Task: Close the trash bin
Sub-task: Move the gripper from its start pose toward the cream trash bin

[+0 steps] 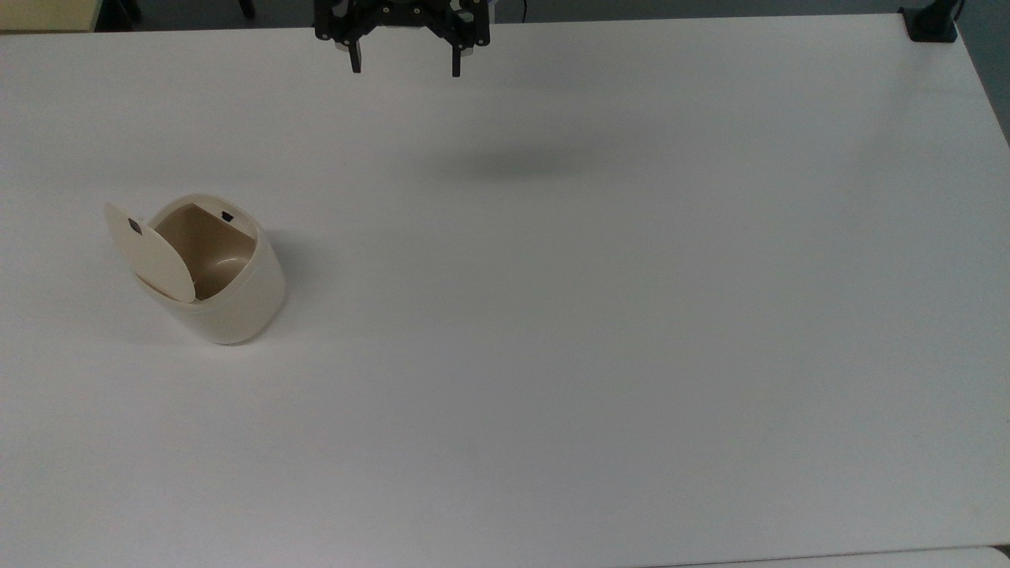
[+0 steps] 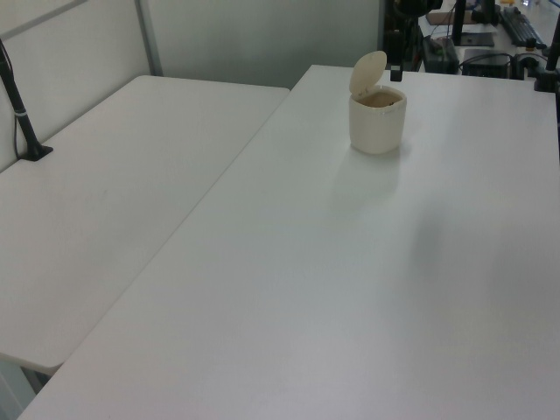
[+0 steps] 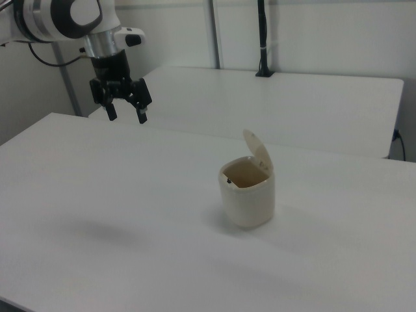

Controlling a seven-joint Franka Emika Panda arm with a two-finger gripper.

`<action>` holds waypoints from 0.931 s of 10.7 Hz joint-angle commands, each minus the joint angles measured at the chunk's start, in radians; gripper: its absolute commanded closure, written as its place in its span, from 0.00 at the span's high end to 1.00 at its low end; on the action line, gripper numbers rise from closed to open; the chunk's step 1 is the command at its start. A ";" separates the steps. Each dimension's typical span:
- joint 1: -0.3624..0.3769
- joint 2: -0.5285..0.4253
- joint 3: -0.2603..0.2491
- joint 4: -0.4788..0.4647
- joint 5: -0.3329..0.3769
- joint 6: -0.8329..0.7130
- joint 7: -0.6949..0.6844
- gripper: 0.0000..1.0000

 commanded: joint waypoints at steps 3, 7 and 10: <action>0.102 -0.029 -0.018 -0.111 -0.122 -0.028 0.056 1.00; 0.079 -0.037 -0.021 -0.111 -0.119 -0.005 0.027 1.00; 0.010 -0.049 -0.021 -0.075 0.005 -0.005 -0.077 1.00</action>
